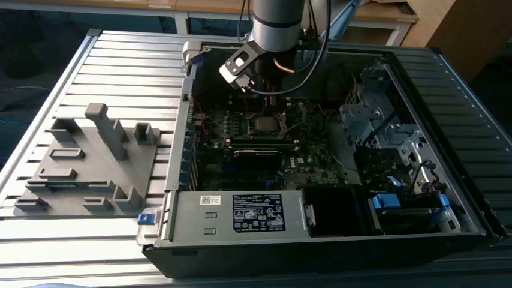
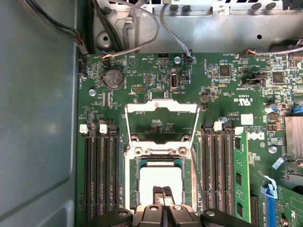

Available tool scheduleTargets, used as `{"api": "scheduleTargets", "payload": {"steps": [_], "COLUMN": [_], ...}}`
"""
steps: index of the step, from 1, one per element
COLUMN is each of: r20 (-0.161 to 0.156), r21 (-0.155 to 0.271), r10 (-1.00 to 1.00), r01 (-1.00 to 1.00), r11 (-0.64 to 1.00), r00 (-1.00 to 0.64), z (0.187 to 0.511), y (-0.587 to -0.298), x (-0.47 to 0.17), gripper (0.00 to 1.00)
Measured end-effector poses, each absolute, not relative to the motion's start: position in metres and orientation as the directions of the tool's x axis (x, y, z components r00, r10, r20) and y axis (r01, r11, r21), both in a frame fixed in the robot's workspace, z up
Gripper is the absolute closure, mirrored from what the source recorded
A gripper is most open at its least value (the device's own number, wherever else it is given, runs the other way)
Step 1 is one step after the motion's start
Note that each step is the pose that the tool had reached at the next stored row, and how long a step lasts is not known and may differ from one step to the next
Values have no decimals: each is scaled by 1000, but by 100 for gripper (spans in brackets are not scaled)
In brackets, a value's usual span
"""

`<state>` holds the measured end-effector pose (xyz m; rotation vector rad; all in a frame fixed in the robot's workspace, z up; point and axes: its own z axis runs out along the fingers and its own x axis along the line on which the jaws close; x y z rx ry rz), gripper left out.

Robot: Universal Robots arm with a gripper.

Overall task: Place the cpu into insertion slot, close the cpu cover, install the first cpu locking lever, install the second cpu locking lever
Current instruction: 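Close the cpu cover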

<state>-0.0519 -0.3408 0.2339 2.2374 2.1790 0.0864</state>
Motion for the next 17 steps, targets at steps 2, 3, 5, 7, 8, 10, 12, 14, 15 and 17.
{"api": "scheduleTargets", "payload": {"steps": [2, 3, 5, 7, 8, 10, 12, 14, 15, 17], "r20": [27, 27, 27, 27, 27, 27, 28, 27, 27, 27], "r21": [51, 51, 51, 51, 51, 51, 51, 51, 51, 51], "r10": [999, 999, 999, 999, 999, 999, 999, 999, 999, 999], "r01": [998, 998, 998, 998, 998, 998, 998, 998, 998, 998], "r11": [-27, -27, -27, -27, -27, -27, -27, -27, -27, -27], "r00": [26, 26, 26, 26, 26, 26, 26, 26, 26, 26], "z": [234, 234, 234, 235, 235, 237, 237, 238, 238, 238], "y": [-341, -341, -341, -341, -341, -341, -341, -341, -341, -341], "x": [-52, -52, -52, -52, -52, -52, -52, -52, -52, -52], "gripper": [89, 89, 89, 89, 89, 89, 89, 89, 89, 89]}}
